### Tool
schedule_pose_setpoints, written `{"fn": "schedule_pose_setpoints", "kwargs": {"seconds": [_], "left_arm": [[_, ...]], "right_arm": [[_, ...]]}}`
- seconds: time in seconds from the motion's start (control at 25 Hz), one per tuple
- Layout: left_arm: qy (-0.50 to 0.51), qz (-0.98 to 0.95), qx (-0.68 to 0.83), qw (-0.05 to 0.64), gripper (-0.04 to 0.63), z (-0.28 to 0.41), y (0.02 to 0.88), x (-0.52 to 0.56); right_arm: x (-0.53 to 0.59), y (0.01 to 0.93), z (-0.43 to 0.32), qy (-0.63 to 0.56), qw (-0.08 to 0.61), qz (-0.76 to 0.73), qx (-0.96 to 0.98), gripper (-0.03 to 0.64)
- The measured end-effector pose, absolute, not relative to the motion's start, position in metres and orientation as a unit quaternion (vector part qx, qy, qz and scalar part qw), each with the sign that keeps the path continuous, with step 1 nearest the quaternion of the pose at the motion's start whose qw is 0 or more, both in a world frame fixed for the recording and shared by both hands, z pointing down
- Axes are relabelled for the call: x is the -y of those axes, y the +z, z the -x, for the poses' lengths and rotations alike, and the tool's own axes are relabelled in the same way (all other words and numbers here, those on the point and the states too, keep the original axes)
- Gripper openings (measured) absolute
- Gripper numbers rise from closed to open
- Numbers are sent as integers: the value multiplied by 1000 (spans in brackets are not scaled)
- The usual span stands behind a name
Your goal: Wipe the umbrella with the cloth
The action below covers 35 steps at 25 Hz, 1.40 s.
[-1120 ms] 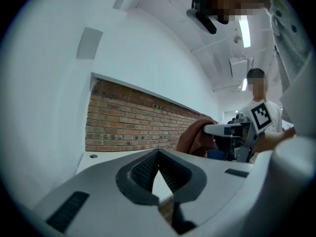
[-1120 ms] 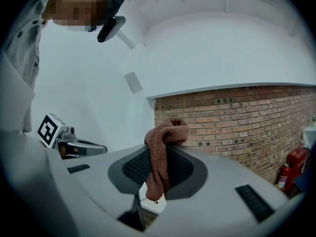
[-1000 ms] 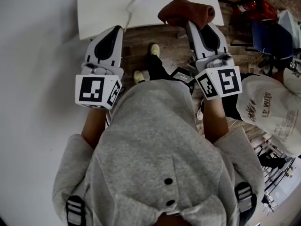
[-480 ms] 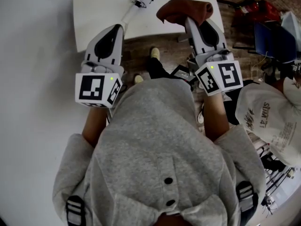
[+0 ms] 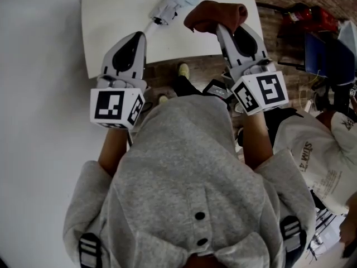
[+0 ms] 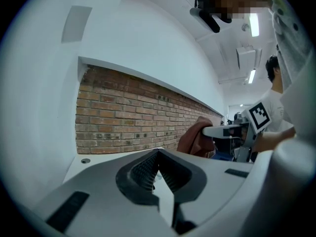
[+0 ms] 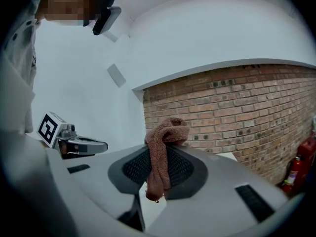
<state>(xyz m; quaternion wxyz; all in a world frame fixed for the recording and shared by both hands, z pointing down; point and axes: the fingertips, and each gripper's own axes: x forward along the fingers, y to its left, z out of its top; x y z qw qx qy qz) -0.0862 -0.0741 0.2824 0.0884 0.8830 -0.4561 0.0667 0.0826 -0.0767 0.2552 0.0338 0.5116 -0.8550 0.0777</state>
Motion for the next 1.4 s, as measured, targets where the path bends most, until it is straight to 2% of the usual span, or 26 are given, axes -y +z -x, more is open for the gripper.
{"fn": "schedule_pose_setpoints", "kwargs": {"seconds": [0.92,1.4], "left_arm": [[109,-852,502,100,15,43,312,154],[214,-826,501,146,18,74,395,169]], "right_arm": [[179,288,-136,92,64,-461,880,77],[218,322,-130,88,107,-452,881,77]]}}
